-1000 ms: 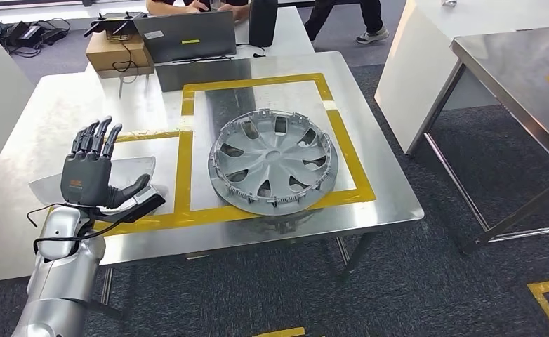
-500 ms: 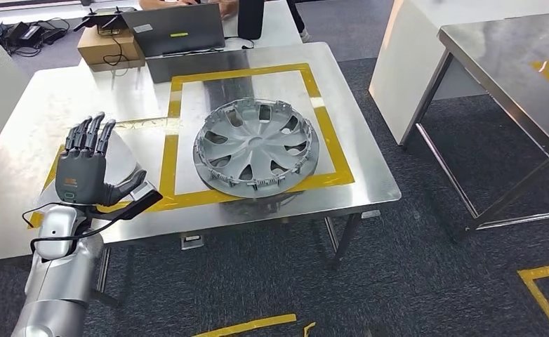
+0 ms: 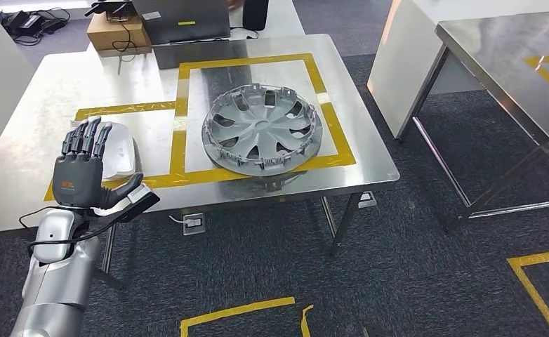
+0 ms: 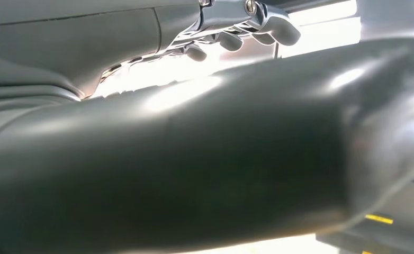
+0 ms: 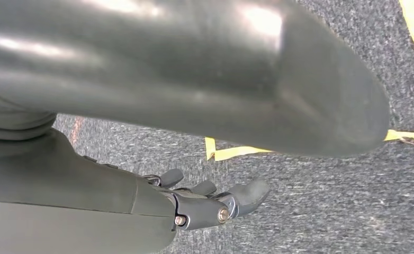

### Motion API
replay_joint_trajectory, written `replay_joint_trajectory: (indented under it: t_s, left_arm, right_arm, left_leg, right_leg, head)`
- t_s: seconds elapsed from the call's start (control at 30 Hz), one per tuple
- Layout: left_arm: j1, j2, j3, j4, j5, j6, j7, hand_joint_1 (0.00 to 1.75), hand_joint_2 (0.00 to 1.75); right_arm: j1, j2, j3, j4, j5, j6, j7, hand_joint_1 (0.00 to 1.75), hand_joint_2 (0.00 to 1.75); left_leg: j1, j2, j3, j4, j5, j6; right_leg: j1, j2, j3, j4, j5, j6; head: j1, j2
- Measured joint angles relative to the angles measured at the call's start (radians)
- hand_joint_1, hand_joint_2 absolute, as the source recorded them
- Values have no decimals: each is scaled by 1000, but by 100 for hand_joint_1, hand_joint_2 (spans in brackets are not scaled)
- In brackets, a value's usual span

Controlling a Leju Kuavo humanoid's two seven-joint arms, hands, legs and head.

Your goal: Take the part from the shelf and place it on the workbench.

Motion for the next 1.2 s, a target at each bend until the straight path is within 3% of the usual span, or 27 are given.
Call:
replay_joint_trajectory:
  t_s: [0.07, 0.13, 0.2, 0.27, 0.3, 0.33, 0.37, 0.43, 0.5, 0.53, 0.57, 0.63, 0.67, 0.7, 0.8, 0.83, 0.87, 0.9, 0.97, 1.03, 1.07, 1.13, 1.17, 1.2]
  left_arm:
    - [1, 1, 0, -4, -1, 0, -1, 0, 0]
    - [1, 3, 0, -4, -1, 0, -5, 0, 0]
    - [1, 8, 0, -4, -2, 0, -8, 0, 0]
    - [0, 12, 0, -3, -2, 0, -9, 0, 0]
    - [0, 13, 0, -1, -3, 0, -9, 0, 0]
    - [0, 13, 0, 1, -4, 0, -9, 0, 0]
    - [0, 13, 0, 3, -4, 0, -9, 0, 0]
    - [-3, 14, 0, 4, -6, 0, -8, 0, 0]
    - [-8, 14, -1, 4, -7, 0, -8, 0, 0]
    - [-10, 14, -1, 5, -7, 0, -8, 0, 0]
    - [-11, 14, -1, 5, -7, 0, -8, 0, 0]
    - [-10, 14, -1, 6, -7, 0, -8, 0, 0]
    - [-9, 14, -1, 6, -8, 0, -7, 0, 0]
    - [-7, 14, -1, 4, -8, 0, -7, 0, 0]
    - [10, 19, -1, -8, -7, 0, -8, 0, 0]
    - [18, 22, -1, -12, -5, 0, -10, 0, 0]
    - [26, 25, 0, -18, -2, 0, -13, 0, 0]
    - [36, 29, 0, -24, 1, 0, -15, 0, 0]
    - [55, 35, 0, -43, 4, 0, -19, 0, 0]
    - [75, 41, 1, -67, 5, 0, -19, 0, 0]
    - [84, 43, 2, -79, 7, 0, -19, 0, 0]
    - [106, 49, 8, -100, 12, 0, -20, 0, 0]
    - [116, 52, 12, -108, 15, 0, -22, 0, 0]
    - [125, 56, 16, -114, 18, 0, -24, 0, 0]
  right_arm:
    - [-1, 0, 0, 0, -1, 0, 0, 0, 0]
    - [-2, 0, 0, 0, -2, 1, 0, 0, 0]
    - [-3, 1, 0, 0, -3, 1, 0, 0, 0]
    - [-3, 1, 0, 0, -5, 2, -1, 0, 0]
    - [-3, 1, 0, 0, -5, 2, -1, 0, 0]
    - [-2, 1, 0, 0, -5, 2, -1, 0, 0]
    - [-2, 1, 0, 0, -5, 3, -1, 0, 0]
    - [-2, 1, 0, 0, -4, 4, -1, 0, 0]
    - [-3, 1, 0, 0, -5, 5, -1, 0, 0]
    - [-3, 1, 0, 0, -5, 5, -1, 0, 0]
    - [-3, 1, 0, 0, -6, 5, -1, 0, 0]
    - [-2, 1, 0, 0, -7, 5, -1, 0, 0]
    - [0, 1, 0, 0, -8, 5, -2, 0, 0]
    - [2, 1, 0, 0, -8, 5, -4, 0, 0]
    - [4, 3, 0, 0, -7, 7, -11, 0, 0]
    - [4, 3, 0, 0, -7, 8, -13, 0, 0]
    - [5, 3, 0, 0, -6, 8, -16, 0, 0]
    - [5, 3, 0, 0, -5, 8, -20, 0, 0]
    - [4, 2, 0, 0, -3, 8, -29, 0, 0]
    - [-2, -1, 1, -1, 2, 8, -35, 0, 0]
    - [-5, -2, 1, -1, 6, 8, -36, 0, 0]
    - [-8, -3, 5, -1, 15, 12, -31, 0, 0]
    - [-9, -3, 9, -1, 20, 15, -27, 0, 0]
    - [-9, -3, 13, -1, 24, 17, -23, 0, 0]
  left_leg:
    - [-1, 0, -4, 0, 14, -13]
    - [1, -2, -8, -2, 21, -25]
    - [3, -4, -29, 39, -31, -37]
    - [5, -5, -65, 153, -126, -47]
    - [6, -5, -77, 216, -158, -50]
    - [6, -5, -80, 261, -168, -53]
    - [6, -5, -68, 274, -157, -53]
    - [7, -5, 12, 193, -111, -50]
    - [4, -7, 112, 58, -110, -40]
    - [2, -9, 139, 12, -119, -33]
    - [-1, -10, 147, -9, -126, -26]
    - [-2, -10, 134, -14, -113, -8]
    - [-2, -8, 127, -14, -103, 1]
    - [0, -6, 118, -16, -92, 10]
    - [-1, -2, 72, -15, -53, 23]
    - [-3, -2, 54, -14, -40, 23]
    - [-5, -2, 37, -12, -27, 24]
    - [-7, -2, 20, -11, -16, 23]
    - [-8, -2, -5, -7, 5, 20]
    - [-9, 0, -16, -5, 22, 11]
    - [-8, 2, -16, -7, 31, 6]
    - [-6, 4, -17, -14, 49, -7]
    - [-5, 2, -22, -12, 43, -14]
    - [-4, -1, -30, 4, 18, -21]
  right_leg:
    - [6, 2, 19, -40, -8, -18]
    - [5, 0, 10, -43, 8, -35]
    - [2, -3, -8, -49, 31, -50]
    - [1, -4, -34, -49, 53, -56]
    - [2, -4, -48, -48, 64, -56]
    - [2, -4, -63, -47, 75, -55]
    - [2, -4, -78, -45, 85, -53]
    - [1, -4, -104, -42, 105, -47]
    - [2, -3, -120, -41, 123, -36]
    - [3, -3, -123, -41, 131, -30]
    - [3, -3, -124, -44, 141, -23]
    - [1, -2, -125, -51, 157, -10]
    - [-1, -1, -132, -45, 146, -3]
    - [-1, -1, -144, -22, 115, 2]
    - [-2, -2, -205, 157, -34, 11]
    - [-2, -2, -214, 214, -53, 11]
    - [-1, -2, -207, 244, -48, 10]
    - [1, -2, -182, 240, -24, 6]
    - [8, -2, -80, 133, 15, -8]
    - [18, -2, 21, -6, 0, -24]
    - [22, -2, 45, -45, -13, -30]
    - [23, -3, 43, -63, -1, -41]
    - [21, -5, 36, -68, 12, -47]
    - [17, -7, 25, -74, 27, -54]
  head:
    - [0, 0]
    - [0, 0]
    - [-1, 0]
    - [-3, 0]
    - [-4, 0]
    - [-4, 0]
    - [-4, 0]
    - [-4, 0]
    - [-3, 0]
    - [-4, 0]
    - [-4, 0]
    - [-7, 0]
    - [-7, 0]
    - [-6, 0]
    - [-2, 0]
    - [-2, 0]
    - [-2, 0]
    - [-2, 0]
    - [-2, 0]
    - [-2, 0]
    - [-1, 0]
    - [1, 0]
    - [2, 0]
    - [2, 0]
